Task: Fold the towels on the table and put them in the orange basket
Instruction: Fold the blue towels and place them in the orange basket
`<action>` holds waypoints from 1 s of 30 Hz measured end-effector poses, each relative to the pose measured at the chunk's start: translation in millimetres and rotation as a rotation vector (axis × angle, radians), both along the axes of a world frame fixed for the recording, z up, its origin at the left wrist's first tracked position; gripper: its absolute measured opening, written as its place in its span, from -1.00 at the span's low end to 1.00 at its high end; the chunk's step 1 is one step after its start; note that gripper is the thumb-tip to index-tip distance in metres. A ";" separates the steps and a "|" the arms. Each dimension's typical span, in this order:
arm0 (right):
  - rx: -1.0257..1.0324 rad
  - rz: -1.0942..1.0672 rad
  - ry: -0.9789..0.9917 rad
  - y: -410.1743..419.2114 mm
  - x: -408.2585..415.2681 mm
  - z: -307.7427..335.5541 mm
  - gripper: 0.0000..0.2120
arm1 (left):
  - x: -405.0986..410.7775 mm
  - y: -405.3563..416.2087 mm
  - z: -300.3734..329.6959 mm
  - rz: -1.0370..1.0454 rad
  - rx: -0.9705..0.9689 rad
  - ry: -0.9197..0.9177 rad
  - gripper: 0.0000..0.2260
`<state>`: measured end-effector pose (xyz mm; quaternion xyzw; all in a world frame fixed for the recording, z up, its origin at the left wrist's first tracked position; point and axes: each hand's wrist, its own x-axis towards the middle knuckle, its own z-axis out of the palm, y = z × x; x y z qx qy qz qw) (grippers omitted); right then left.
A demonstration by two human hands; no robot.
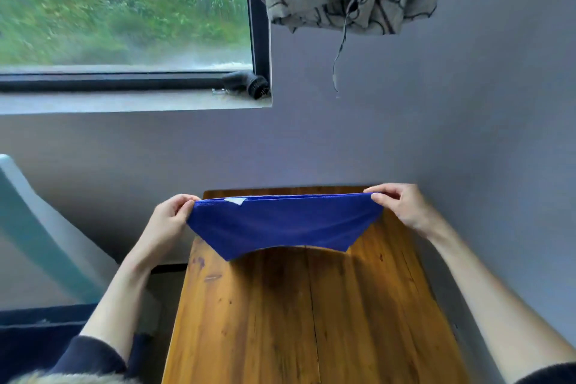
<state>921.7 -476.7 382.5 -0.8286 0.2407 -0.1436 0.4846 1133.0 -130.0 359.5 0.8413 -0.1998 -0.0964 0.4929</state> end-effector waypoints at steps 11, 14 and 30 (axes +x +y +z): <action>0.145 -0.115 -0.164 32.1 -19.0 49.0 -0.84 | -5.0 27.3 50.8 -0.210 0.266 -0.261 -0.80; 0.211 -0.169 -0.209 38.5 -20.2 52.6 -0.83 | -10.9 27.5 53.7 -0.152 0.217 -0.268 -0.82; -0.120 -0.248 -0.120 34.1 1.4 49.2 -0.92 | -6.3 9.0 47.4 0.020 0.141 -0.221 -0.83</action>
